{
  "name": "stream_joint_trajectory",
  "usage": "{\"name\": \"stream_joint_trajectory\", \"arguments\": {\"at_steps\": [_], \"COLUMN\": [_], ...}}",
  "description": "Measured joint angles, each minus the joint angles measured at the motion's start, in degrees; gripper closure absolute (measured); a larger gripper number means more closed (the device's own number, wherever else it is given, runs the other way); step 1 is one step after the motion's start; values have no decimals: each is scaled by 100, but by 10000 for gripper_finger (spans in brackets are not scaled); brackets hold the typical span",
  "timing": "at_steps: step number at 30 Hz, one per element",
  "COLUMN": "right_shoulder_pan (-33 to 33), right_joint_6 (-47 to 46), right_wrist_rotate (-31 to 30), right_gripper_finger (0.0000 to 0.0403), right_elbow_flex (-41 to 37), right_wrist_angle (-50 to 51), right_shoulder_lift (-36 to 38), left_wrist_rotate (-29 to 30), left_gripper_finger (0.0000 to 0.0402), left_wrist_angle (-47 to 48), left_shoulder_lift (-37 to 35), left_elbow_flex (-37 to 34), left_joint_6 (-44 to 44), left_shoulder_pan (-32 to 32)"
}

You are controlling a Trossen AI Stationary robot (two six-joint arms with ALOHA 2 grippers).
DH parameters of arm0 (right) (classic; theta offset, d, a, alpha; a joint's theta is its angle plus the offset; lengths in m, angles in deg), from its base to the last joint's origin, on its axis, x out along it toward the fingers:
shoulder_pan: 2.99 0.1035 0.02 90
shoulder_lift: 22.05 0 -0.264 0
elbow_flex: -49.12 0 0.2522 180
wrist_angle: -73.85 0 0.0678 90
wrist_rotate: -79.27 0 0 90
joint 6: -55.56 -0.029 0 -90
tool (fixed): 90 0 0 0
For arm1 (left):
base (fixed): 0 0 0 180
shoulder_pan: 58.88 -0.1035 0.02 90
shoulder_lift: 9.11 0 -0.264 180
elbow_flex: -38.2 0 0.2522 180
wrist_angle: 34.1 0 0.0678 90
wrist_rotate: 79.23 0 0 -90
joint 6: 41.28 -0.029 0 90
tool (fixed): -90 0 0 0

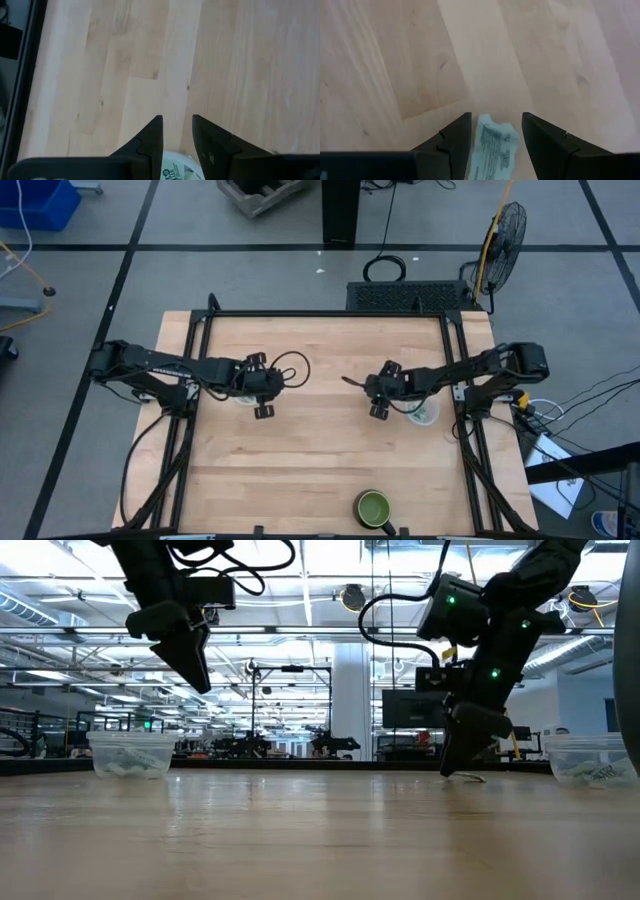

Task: Pick and place Stevia / Truvia into bins
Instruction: Put the stevia packet into the right transparent container

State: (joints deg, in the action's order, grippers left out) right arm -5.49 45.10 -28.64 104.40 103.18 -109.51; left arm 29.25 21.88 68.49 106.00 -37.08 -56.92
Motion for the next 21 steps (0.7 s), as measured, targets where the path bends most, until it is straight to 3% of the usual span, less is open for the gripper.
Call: {"name": "stream_joint_trajectory", "arguments": {"at_steps": [15, 21], "right_shoulder_pan": [111, 111], "right_joint_6": [-446, -433], "right_wrist_rotate": [-35, 2], "right_gripper_finger": [238, 296], "right_elbow_flex": [10, 10], "right_wrist_angle": [674, 691], "right_shoulder_lift": [0, -2], "left_wrist_rotate": [-15, -15], "left_gripper_finger": [291, 291], "left_wrist_angle": [-13, -11], "left_shoulder_lift": [0, 0], "left_elbow_flex": [0, 0], "left_joint_6": [81, 154], "left_shoulder_pan": [0, 0]}}
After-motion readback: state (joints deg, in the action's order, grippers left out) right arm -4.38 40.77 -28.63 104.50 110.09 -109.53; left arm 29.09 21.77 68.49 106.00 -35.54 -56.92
